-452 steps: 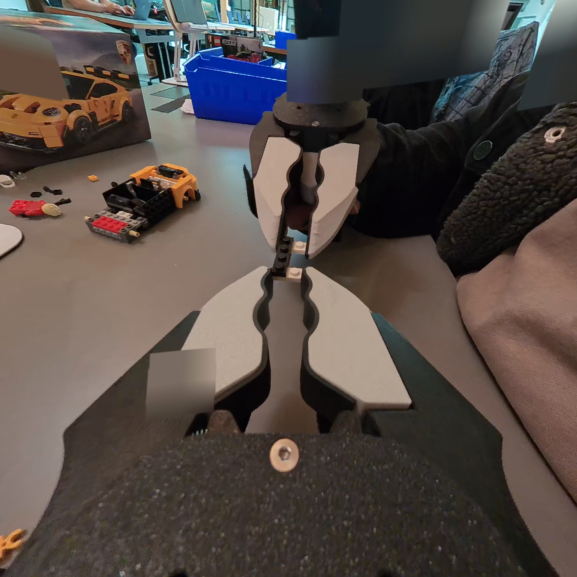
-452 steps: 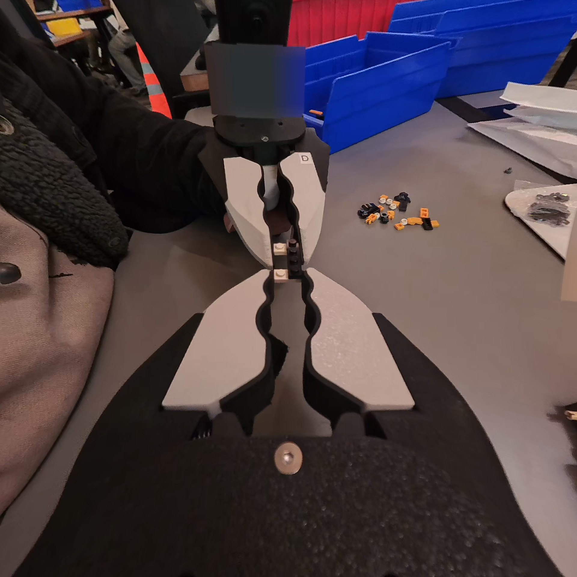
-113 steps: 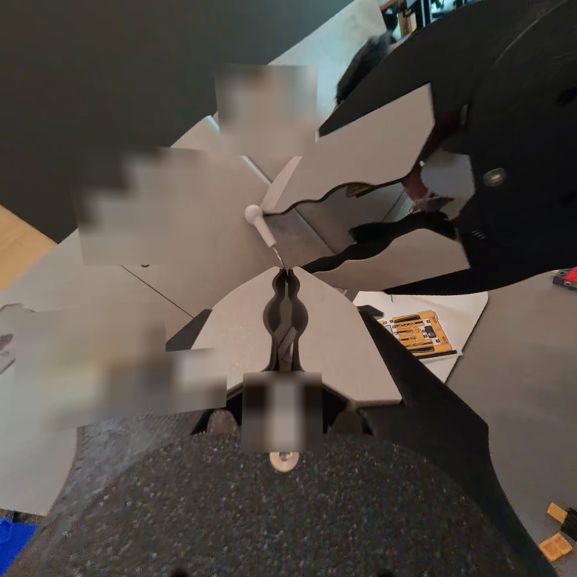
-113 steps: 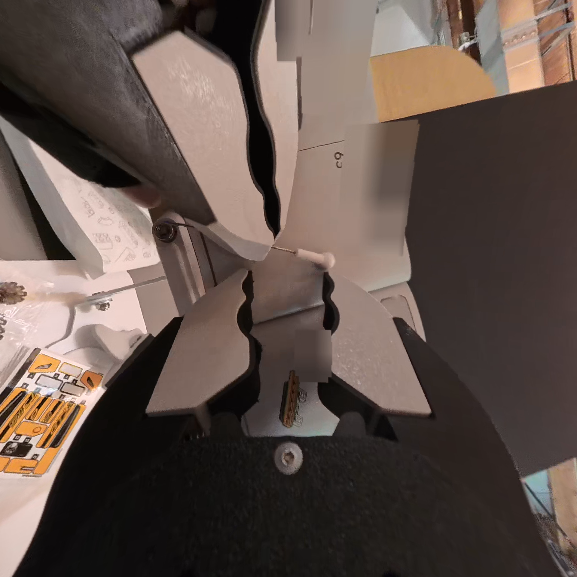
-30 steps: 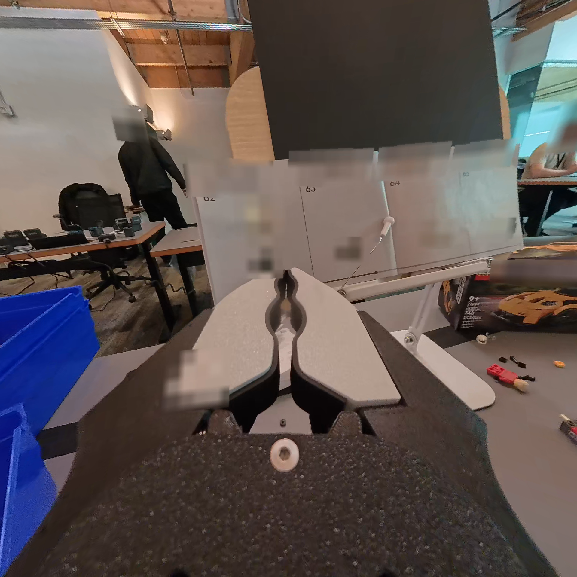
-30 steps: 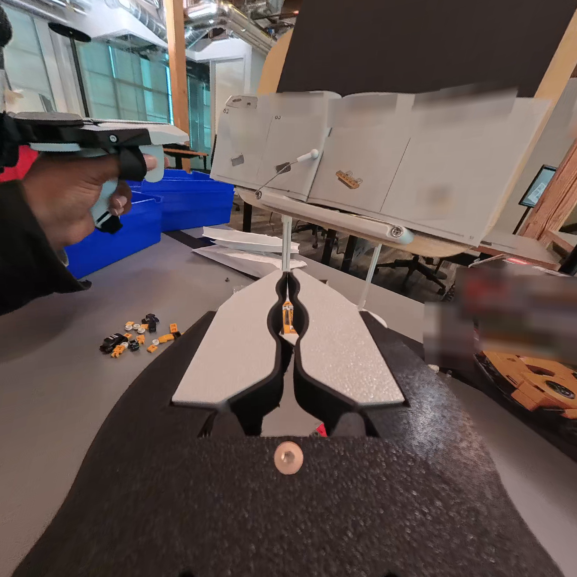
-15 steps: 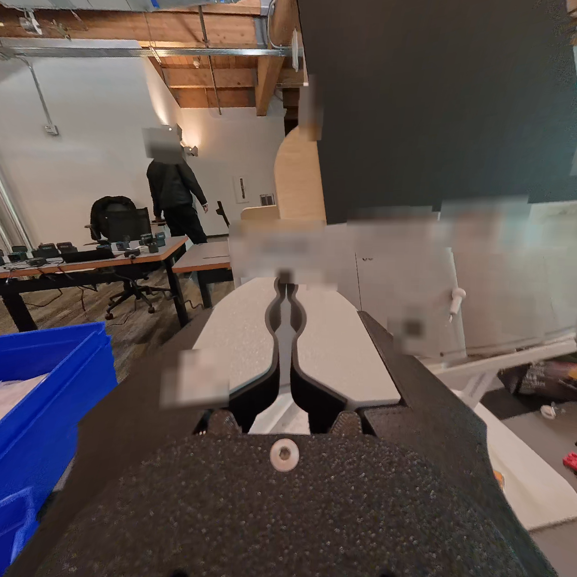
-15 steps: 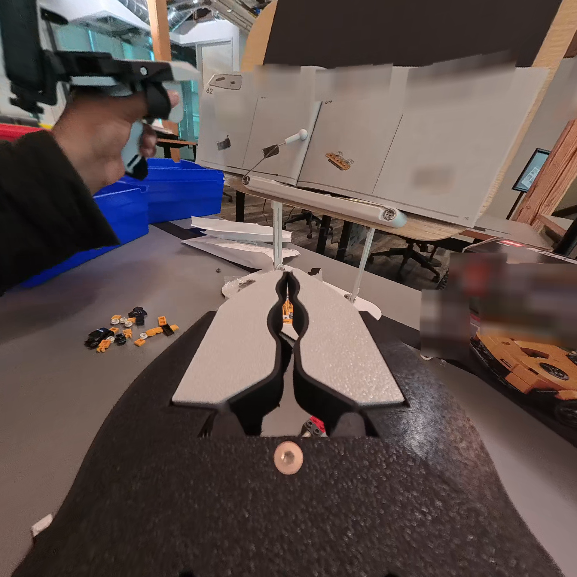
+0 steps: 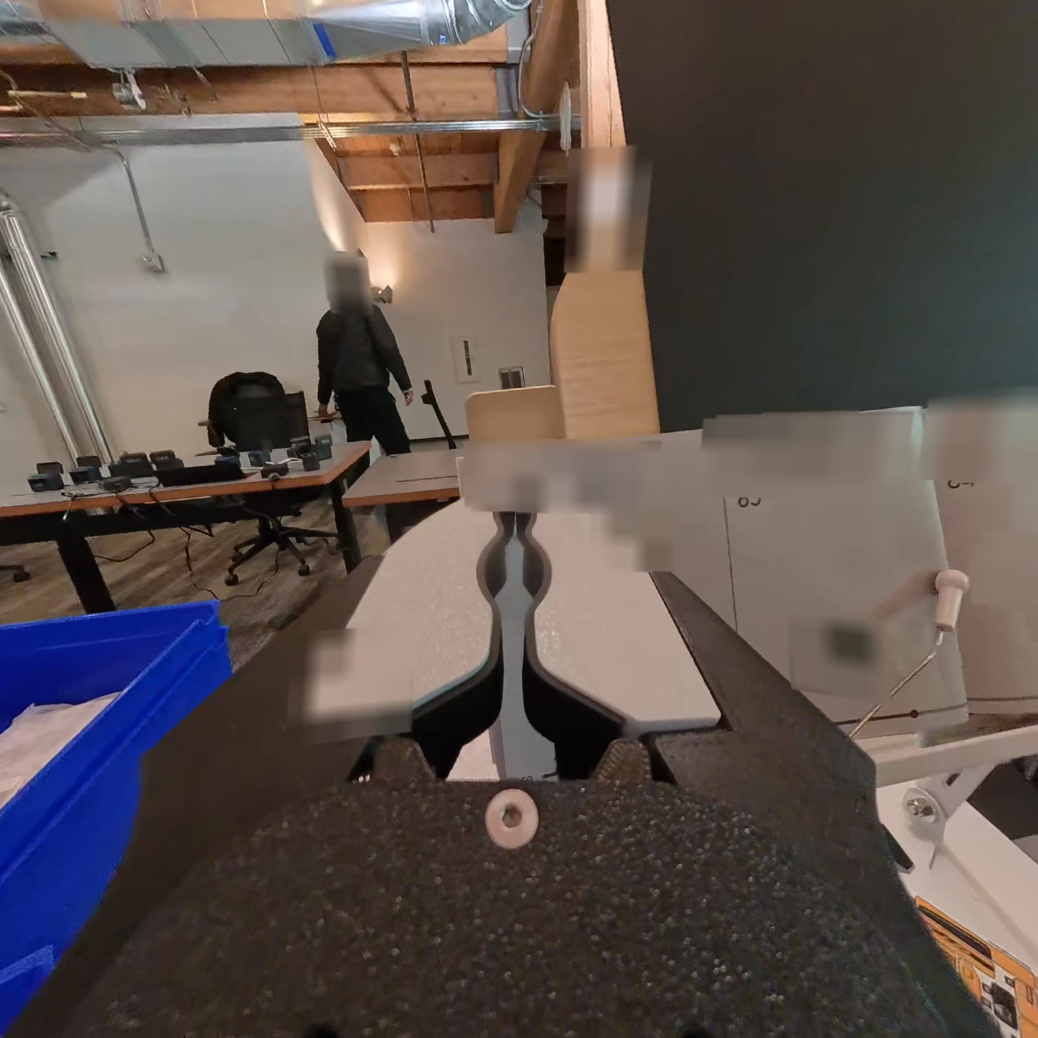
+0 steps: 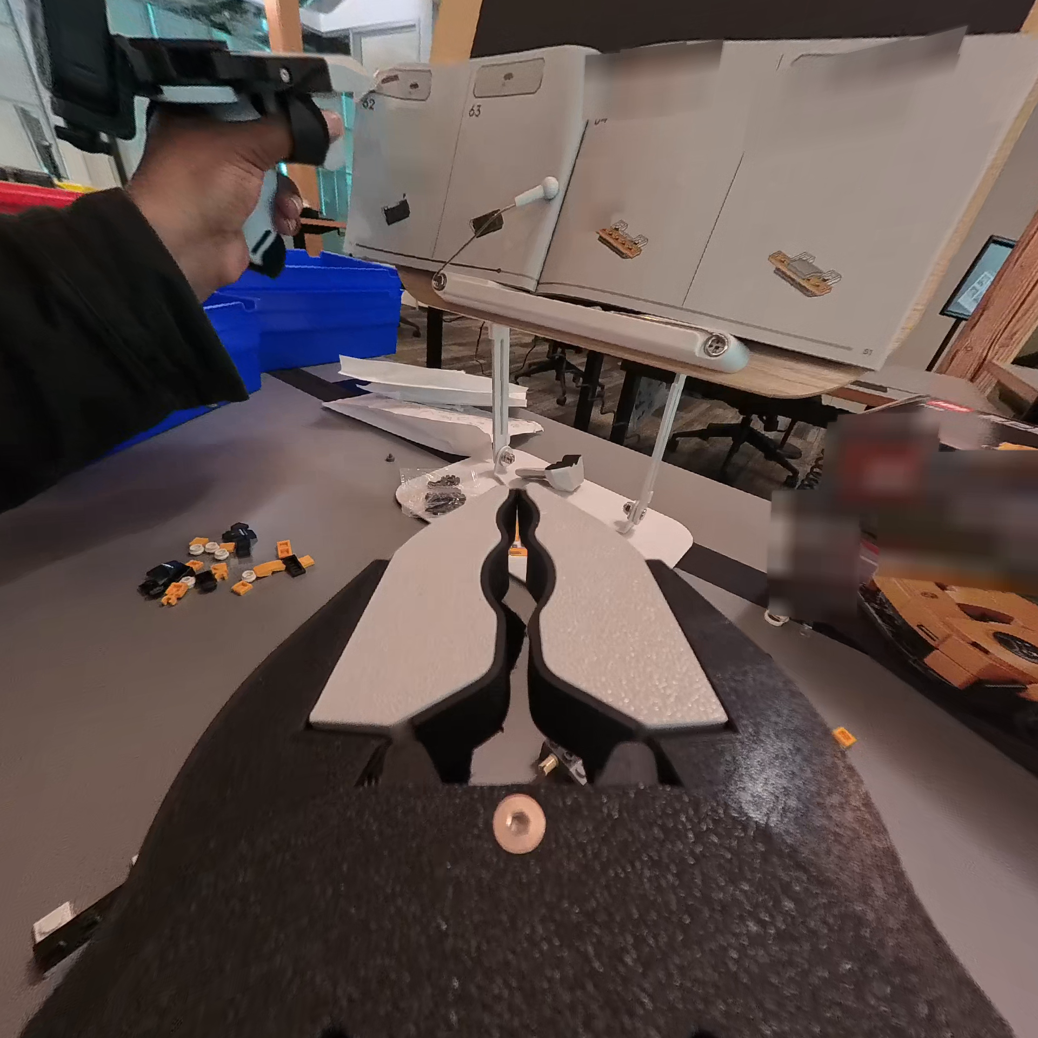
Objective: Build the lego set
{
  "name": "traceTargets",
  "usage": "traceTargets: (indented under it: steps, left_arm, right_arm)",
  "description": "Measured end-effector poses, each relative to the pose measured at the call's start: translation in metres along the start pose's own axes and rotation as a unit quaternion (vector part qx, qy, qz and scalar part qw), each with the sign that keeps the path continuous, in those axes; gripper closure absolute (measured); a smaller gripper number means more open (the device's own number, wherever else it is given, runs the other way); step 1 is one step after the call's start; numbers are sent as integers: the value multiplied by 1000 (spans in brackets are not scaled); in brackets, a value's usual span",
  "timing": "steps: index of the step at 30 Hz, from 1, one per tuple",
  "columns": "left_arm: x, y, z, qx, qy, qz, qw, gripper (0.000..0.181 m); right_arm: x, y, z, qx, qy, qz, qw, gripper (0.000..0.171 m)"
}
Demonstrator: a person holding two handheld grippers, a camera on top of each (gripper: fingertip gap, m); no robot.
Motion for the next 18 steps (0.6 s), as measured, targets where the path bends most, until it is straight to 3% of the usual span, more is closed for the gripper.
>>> traceTargets:
  steps: [18]
  left_arm:
    - [-7, 20, -2, -17, 5, -36, 999, 181]
  right_arm:
    - [-2, -2, -7, 2, -15, 11, 1000, 171]
Point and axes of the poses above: each gripper's, where its closed fingertips meet, x back along the fingers, z out of its top, y = z × x across the jaws, the point moved 4 cm from there along x, back along the fingers, and after that the axes turned 12 degrees about -x, right-handed, at the moved point
